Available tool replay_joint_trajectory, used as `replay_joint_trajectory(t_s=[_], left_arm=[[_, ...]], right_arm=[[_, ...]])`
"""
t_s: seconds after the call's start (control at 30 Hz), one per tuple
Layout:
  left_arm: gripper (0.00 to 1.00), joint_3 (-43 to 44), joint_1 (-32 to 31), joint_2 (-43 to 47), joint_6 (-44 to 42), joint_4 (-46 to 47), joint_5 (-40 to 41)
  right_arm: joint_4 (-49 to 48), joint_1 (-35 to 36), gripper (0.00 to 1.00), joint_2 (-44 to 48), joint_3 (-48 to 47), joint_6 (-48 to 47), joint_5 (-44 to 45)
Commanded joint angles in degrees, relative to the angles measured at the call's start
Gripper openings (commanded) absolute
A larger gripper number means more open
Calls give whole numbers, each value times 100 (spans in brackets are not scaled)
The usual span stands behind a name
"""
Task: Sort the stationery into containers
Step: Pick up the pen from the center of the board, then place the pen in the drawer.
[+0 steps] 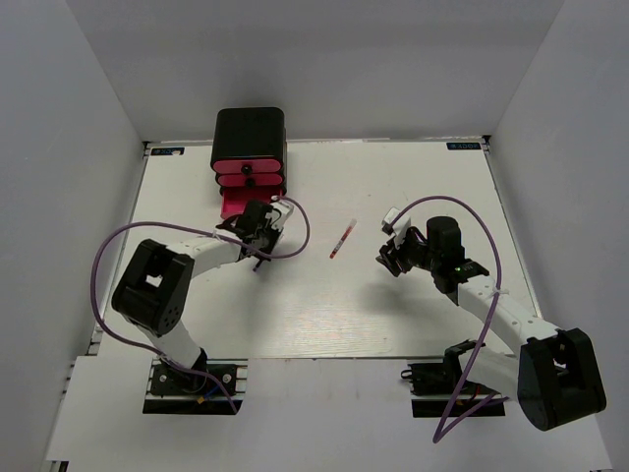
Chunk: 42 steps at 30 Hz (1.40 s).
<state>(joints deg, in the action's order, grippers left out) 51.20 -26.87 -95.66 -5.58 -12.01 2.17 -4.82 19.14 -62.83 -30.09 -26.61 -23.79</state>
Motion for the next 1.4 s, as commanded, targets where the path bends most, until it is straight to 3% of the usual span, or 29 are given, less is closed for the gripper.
replay_joint_trajectory(t_s=[0.0,0.23,0.5,0.57,0.67,0.73,0.87,1.17,1.37], left_arm=[[0,-57,32,635,30,181,-470],[0,-172,138,1725,890,875,-842],[0,504,322,1419,2096,1244,739],[0,505,323,1365,1634,1612,672],[0,215,323,1313,21,2799,355],[0,267,323,1050,-921,2949,449],[0,575,385,593,-1873,2801,450],[0,706,542,-172,-2649,3108,459],[0,1155,596,-699,-2834,2845,354]], right_arm=[[-89,-33,58,157,-32,-37,-73],[-81,-32,58,157,-24,-55,-91],[-63,-24,58,210,-24,-55,-117],[-63,-15,58,236,-24,-63,-126],[-54,-24,58,245,-15,-64,-126],[-54,-7,58,253,-32,-63,-152],[-45,-24,58,262,-24,-55,-152],[-54,-24,58,262,-24,-98,-187],[-45,-15,58,210,-32,-107,-187]])
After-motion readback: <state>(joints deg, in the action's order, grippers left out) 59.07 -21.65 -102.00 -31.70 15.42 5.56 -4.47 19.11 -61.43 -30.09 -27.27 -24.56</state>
